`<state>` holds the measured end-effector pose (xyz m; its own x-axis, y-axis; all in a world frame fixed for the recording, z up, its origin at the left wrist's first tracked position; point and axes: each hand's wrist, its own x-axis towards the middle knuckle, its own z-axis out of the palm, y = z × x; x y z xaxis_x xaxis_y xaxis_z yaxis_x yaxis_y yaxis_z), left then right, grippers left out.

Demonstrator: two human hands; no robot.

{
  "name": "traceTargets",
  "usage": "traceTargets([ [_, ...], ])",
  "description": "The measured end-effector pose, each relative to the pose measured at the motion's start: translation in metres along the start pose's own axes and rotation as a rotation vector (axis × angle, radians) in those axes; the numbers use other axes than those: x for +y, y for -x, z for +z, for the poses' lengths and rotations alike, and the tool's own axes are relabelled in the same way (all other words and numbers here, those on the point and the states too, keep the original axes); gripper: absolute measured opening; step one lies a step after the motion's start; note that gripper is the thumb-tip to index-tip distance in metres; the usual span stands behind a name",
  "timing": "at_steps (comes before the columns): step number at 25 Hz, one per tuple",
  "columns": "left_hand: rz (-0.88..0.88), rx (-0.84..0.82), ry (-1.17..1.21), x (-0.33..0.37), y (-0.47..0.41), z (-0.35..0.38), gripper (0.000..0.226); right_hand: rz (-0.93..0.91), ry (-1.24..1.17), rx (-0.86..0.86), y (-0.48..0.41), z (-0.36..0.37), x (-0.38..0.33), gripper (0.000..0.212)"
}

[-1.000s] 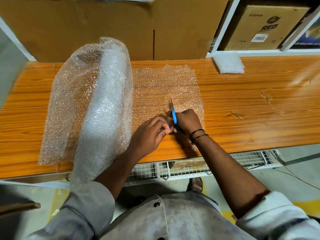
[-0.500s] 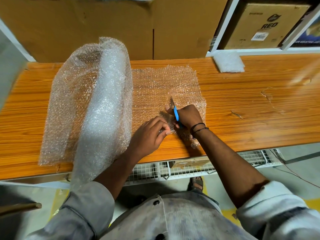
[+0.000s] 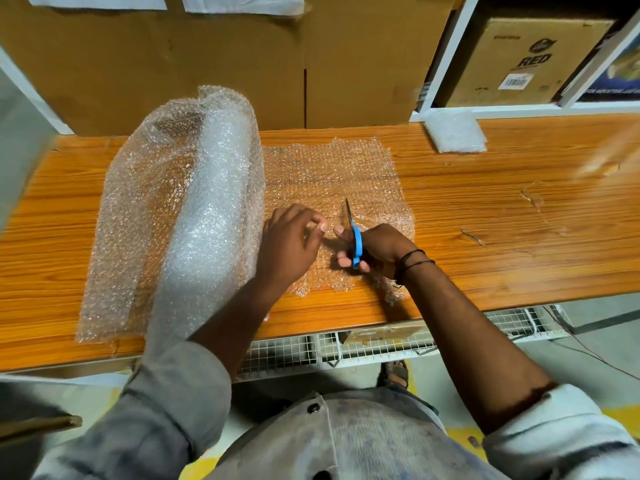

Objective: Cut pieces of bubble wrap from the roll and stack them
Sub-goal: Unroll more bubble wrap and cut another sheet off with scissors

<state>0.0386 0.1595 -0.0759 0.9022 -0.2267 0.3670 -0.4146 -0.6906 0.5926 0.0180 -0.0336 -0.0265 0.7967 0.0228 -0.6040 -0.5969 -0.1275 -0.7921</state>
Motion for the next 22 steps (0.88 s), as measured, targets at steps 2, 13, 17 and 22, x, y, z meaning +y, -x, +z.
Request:
traceTargets([
  [2, -0.048, -0.048, -0.035, -0.003, -0.021, 0.003, 0.012, -0.011, -0.046, 0.025, -0.002, 0.002, 0.006, 0.043],
  [13, -0.048, -0.196, -0.151, -0.015, -0.066, 0.048, 0.021, 0.024, -0.159, -0.001, 0.006, -0.004, 0.020, 0.037],
  [17, -0.043, -0.121, -0.116, -0.022, -0.063, 0.051, 0.016, 0.031, -0.210, -0.019, 0.014, -0.001, 0.023, 0.029],
  [22, -0.042, -0.058, -0.067, -0.023, -0.062, 0.050, 0.012, 0.043, -0.402, -0.144, 0.015, 0.005, 0.028, 0.040],
])
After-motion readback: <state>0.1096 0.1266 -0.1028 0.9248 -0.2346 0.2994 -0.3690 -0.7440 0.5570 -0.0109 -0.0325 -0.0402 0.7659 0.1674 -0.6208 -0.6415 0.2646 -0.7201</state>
